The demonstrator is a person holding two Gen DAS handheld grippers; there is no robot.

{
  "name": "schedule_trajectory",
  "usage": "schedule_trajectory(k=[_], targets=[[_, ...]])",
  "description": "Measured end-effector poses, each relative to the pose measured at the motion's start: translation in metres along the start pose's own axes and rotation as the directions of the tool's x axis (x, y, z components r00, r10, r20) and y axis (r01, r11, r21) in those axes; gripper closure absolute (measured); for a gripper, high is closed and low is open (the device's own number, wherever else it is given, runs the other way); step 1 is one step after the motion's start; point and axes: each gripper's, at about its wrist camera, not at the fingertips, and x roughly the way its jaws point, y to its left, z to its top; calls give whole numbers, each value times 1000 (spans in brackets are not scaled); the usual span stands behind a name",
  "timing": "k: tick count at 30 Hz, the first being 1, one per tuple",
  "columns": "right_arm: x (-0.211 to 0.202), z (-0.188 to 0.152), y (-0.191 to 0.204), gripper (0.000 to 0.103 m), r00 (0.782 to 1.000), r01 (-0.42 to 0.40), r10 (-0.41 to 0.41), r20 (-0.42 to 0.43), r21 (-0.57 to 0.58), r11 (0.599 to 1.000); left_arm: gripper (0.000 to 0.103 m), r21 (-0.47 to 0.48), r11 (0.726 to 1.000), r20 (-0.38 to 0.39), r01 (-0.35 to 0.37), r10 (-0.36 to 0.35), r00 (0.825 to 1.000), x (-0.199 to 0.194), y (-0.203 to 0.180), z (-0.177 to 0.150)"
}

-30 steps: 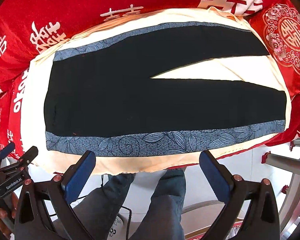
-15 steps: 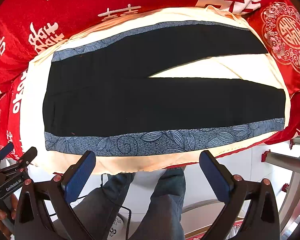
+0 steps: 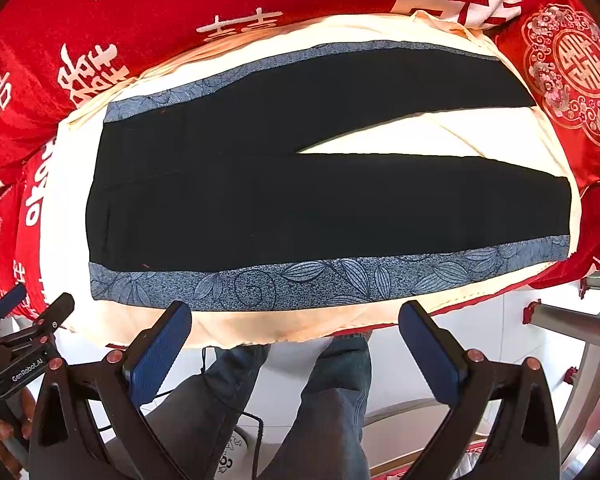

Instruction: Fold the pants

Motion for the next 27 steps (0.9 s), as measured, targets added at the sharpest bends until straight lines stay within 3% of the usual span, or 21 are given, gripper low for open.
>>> schedule_trajectory(k=[12,27], targets=[[2,1,-1,0,1000,3,-3,3,39,999,0,51,999,9,12,-12,1000,2,3,4],[15,-7,2,0,999,42,-41,-10,136,990,0,146,987,-26,70,-67,997,36,2,8]])
